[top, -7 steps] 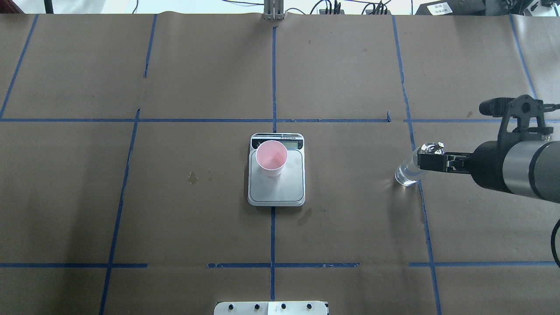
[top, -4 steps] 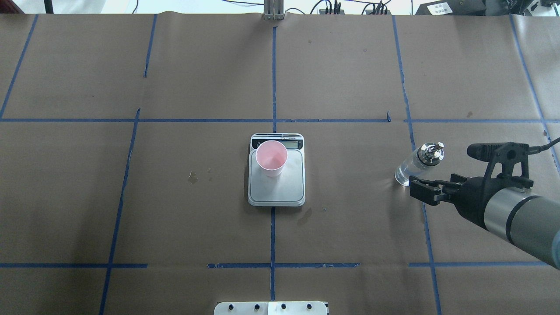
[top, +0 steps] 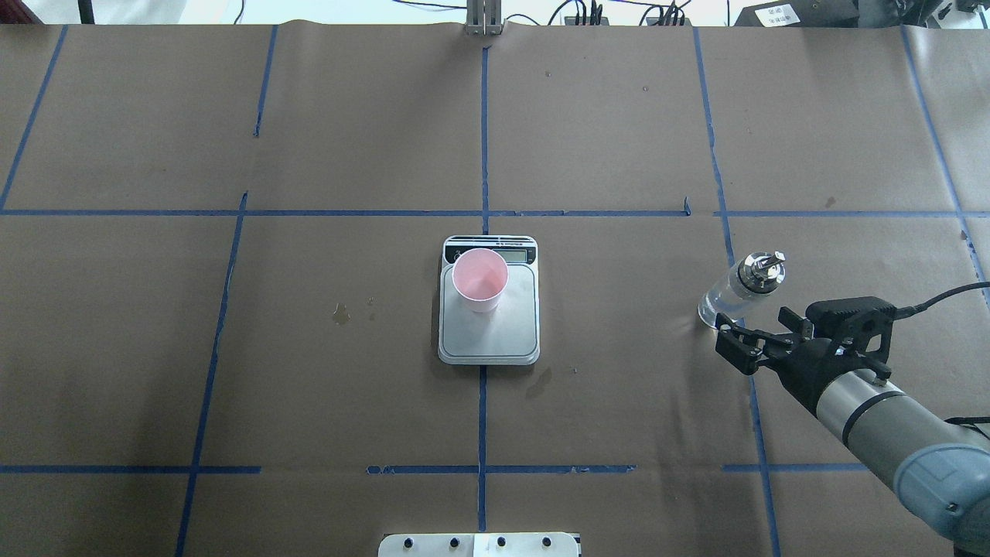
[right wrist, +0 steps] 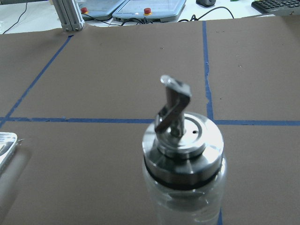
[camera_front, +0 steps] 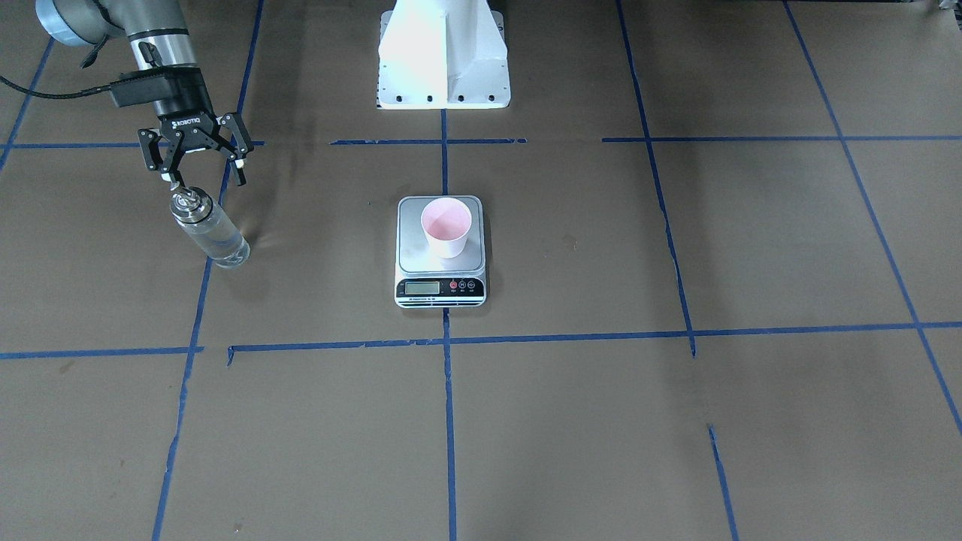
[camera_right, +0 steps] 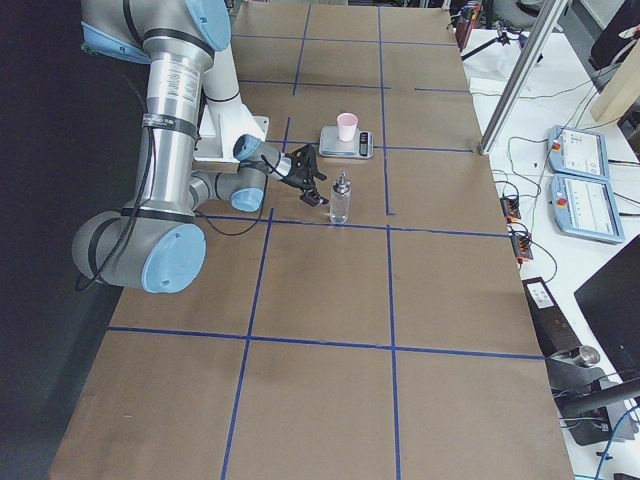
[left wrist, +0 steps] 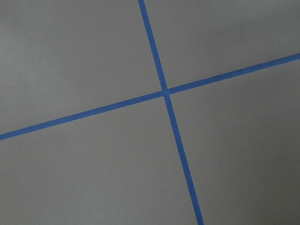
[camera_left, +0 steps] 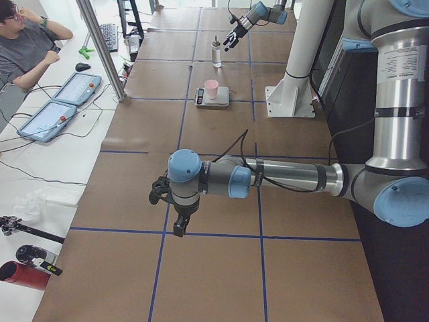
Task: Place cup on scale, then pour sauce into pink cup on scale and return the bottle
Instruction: 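Lower the right gripper around the glass bottle's body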
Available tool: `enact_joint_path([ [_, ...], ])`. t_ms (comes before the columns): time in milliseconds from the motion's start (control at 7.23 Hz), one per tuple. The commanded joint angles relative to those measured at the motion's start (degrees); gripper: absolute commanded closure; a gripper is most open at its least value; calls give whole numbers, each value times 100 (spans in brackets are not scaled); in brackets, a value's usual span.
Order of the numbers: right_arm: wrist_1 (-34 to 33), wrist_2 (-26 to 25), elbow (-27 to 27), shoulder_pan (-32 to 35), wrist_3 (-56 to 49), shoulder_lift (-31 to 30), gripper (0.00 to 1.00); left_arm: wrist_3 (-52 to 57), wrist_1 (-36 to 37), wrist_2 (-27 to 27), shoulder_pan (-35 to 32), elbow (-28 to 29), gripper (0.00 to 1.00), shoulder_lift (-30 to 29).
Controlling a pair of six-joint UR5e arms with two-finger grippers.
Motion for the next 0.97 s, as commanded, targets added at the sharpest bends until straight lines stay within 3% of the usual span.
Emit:
enact_joint_path([
  [0,71,-350,-444,-106,-53,280,0,0,2,-1,3,2,0,-1],
  [830,71,-719,-1052,-97,-230,643,0,0,2,-10,3,-42,0,-10],
])
